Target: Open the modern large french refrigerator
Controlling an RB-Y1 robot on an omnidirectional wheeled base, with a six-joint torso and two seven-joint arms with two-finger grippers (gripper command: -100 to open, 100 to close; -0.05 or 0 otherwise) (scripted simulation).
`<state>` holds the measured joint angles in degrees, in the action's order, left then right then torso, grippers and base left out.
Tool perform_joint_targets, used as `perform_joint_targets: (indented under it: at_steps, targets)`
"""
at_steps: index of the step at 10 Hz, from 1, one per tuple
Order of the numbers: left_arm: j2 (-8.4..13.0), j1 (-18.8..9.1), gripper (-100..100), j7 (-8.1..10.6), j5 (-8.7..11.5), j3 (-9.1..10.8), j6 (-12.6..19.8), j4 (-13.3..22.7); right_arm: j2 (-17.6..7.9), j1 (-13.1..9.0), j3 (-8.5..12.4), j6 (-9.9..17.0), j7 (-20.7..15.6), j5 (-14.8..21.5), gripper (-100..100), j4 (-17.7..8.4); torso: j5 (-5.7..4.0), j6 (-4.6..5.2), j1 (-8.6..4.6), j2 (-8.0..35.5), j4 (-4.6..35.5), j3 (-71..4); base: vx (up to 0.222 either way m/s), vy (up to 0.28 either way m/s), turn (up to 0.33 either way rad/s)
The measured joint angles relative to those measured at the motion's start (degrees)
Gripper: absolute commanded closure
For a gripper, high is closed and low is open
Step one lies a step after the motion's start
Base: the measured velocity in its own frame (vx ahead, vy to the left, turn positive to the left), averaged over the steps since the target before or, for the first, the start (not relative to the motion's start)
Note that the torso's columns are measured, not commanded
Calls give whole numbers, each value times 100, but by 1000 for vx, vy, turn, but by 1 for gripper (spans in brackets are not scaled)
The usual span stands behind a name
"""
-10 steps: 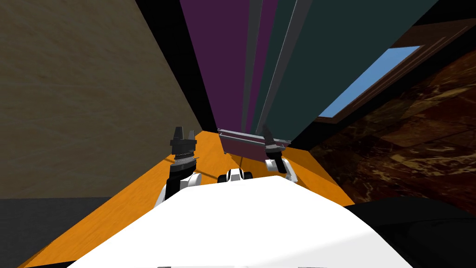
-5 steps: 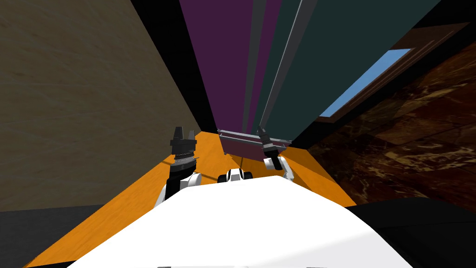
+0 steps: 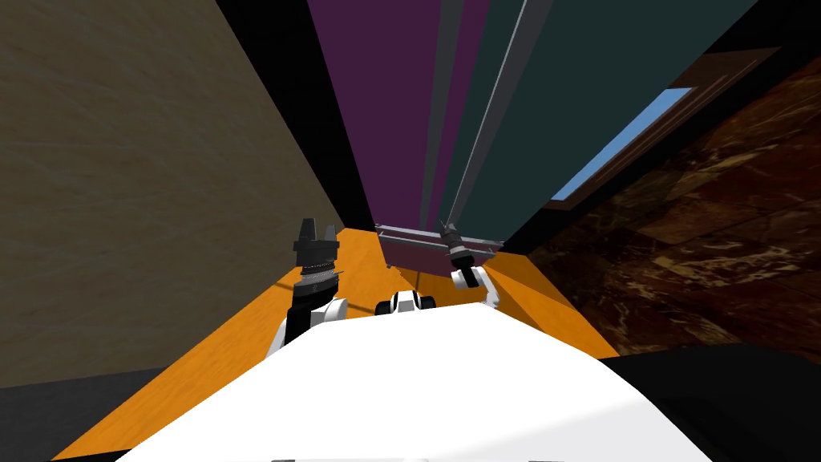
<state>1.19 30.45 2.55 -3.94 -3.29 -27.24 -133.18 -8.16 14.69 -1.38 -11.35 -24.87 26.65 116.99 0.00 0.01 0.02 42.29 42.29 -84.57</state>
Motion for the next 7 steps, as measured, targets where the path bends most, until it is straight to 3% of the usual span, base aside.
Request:
perform_joint_targets:
  at_steps: [7]
  targets:
    - [0,0,0,0,0,0,0,0,-20,-448,-132,560,-933,906,-100,-613,0,-1,-5,3,1,1,29,56,-56]
